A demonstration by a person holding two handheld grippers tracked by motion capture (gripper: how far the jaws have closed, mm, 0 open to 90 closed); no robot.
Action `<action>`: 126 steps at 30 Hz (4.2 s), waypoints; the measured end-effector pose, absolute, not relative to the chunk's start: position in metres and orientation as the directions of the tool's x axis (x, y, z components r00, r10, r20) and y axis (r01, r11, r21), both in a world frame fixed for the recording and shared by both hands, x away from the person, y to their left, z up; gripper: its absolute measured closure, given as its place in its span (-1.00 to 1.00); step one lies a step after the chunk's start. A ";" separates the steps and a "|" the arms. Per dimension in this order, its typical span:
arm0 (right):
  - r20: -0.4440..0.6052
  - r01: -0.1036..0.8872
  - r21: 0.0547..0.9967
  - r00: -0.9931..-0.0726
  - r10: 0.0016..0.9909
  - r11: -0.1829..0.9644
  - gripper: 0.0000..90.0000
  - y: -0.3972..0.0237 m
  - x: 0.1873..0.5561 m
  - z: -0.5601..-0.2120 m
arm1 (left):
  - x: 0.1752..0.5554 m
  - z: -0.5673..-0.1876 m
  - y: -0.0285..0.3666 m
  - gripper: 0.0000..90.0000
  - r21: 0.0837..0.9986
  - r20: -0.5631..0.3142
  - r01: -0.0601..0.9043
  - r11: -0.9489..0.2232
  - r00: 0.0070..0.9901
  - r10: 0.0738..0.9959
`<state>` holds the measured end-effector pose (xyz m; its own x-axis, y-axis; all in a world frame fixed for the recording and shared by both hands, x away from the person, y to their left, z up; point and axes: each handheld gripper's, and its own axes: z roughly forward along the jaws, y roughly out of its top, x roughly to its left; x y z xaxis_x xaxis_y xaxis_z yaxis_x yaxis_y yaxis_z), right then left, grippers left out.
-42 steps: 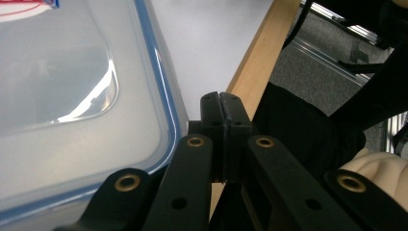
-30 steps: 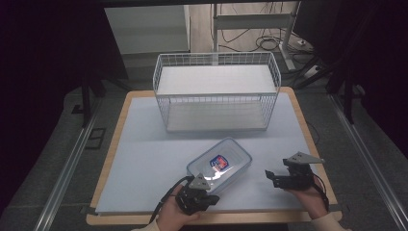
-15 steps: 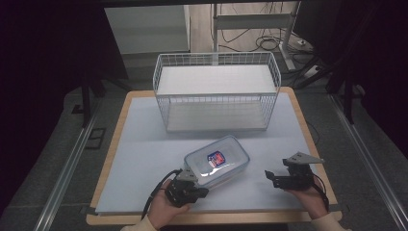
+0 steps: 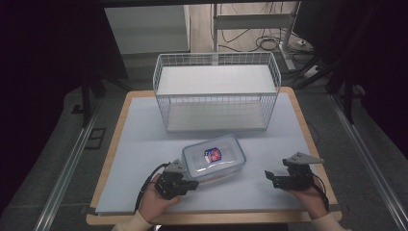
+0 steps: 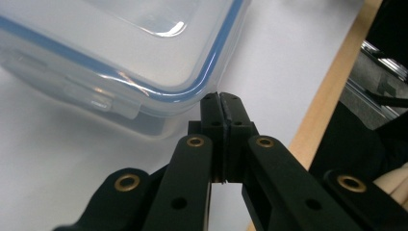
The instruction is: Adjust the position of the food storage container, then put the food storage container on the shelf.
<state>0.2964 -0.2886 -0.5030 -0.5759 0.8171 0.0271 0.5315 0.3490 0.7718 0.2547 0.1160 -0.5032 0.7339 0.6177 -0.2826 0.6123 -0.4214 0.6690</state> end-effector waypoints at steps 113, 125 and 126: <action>0.153 0.531 0.801 -0.628 0.763 0.277 -0.68 -0.274 0.309 -0.494 | 0.353 -0.525 0.157 -0.51 0.520 -0.692 0.854 0.010 0.414 0.592; 0.312 0.611 0.762 -0.636 0.705 0.214 -0.70 -0.252 0.340 -0.475 | 0.353 -0.526 0.160 -0.43 0.516 -0.702 0.856 0.025 0.406 0.585; 0.328 0.623 0.753 -0.635 0.700 0.212 -0.69 -0.248 0.344 -0.476 | 0.353 -0.526 0.160 -0.43 0.516 -0.702 0.856 0.026 0.406 0.585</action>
